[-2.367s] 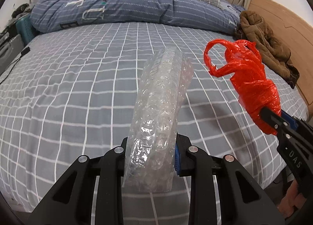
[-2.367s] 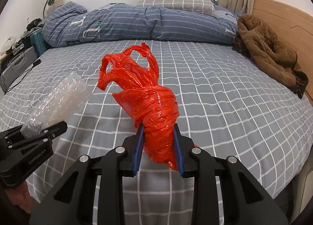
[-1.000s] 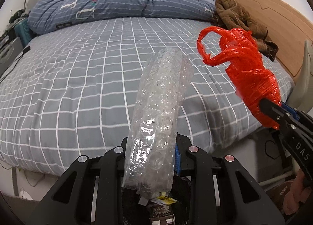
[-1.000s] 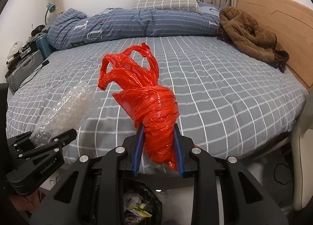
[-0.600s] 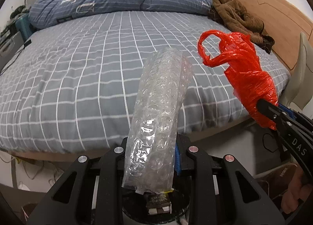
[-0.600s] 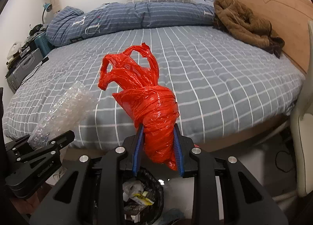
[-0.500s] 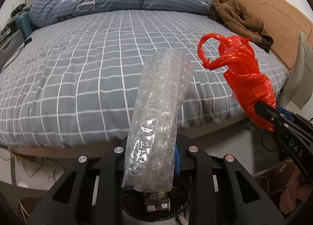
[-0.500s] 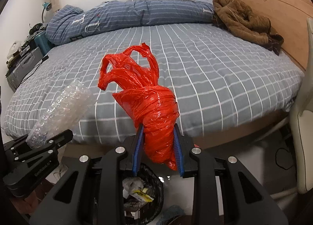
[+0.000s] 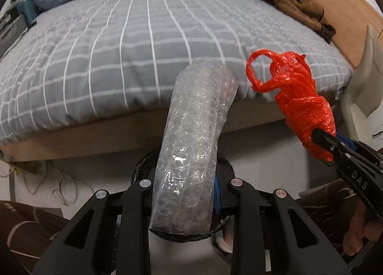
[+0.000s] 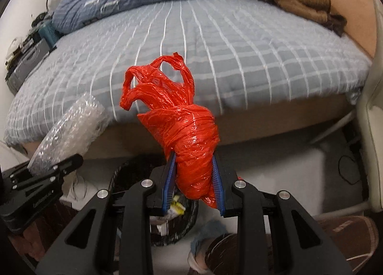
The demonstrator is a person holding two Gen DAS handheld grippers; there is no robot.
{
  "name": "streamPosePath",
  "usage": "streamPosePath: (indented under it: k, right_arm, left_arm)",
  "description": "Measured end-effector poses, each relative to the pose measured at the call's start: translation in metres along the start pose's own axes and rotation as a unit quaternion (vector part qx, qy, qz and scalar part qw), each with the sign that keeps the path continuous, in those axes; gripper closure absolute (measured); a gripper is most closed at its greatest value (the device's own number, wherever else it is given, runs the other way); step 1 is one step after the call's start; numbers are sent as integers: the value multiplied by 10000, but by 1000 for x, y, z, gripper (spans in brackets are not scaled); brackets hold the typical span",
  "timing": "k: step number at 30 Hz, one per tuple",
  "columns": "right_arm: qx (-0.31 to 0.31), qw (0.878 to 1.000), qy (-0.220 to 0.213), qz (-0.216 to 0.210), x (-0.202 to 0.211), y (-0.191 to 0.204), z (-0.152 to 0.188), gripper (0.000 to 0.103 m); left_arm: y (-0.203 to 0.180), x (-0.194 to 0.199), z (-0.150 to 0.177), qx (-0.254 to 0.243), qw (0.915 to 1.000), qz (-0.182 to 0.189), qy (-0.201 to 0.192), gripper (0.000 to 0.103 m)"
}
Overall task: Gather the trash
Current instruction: 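Carry the bubble wrap and red-orange bag in both tools down over the bin, then open the left tool to drop the bubble wrap while the right tool drops the red bag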
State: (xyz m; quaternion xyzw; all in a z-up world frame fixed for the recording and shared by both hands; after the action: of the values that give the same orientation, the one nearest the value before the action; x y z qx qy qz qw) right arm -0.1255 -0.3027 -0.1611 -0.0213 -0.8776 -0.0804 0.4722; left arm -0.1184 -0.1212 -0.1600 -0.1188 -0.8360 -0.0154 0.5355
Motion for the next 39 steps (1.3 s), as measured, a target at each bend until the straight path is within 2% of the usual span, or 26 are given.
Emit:
streamPosePath:
  k: [6,14,20,27,28,31,33,35,39]
  right_arm:
    - [121,9989,454,21,-33,-1,25,76]
    - [245,9951,961,-3,-68,1,40,76]
    - [232,9931,1139,129,-86,-11,49,76]
    - [95,9921,1205,328,-95,-31,54,76]
    - [107,9921,1209,326,-96,-30,54,76]
    - [187,9917,1231,319,-97,-26,57,76]
    - [254,9915,1238,303,-99,-22,56,76]
    - [301,9913,1254,279,-101,-16,56,76]
    - [460,9907,1266,197,-103,2,56,76]
  left_arm:
    - [6,-36,24,47,9994,-7,340,77]
    - [8,-83,38,69,9971,-67,753,77]
    - [-6,-118,44,-80,9944,-68,1056,77]
    - [-13,-135,50,-213,9929,-49,1166,73]
    - [-11,-135,51,-231,9928,-88,1171,70]
    - [-8,-134,51,-136,9934,-140,1130,38]
    - [-4,-131,47,-114,9940,-148,1077,34]
    - [0,-126,43,-88,9942,-109,1065,25]
    - [8,-115,42,-119,9954,-283,908,13]
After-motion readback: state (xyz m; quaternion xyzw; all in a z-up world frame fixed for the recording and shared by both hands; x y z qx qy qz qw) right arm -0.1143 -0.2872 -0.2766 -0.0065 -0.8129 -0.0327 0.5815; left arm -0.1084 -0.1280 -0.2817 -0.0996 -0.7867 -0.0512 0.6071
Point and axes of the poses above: each gripper's, at about its wrist camera, not at the fingertips, and x roughly against the way its jaws point, y to its left, z to its underside, the point moved 6 cm from there along -x, roughly the way its jaws point, and after that the axes turned 2 degrees about -x, right-handed, at the moved point
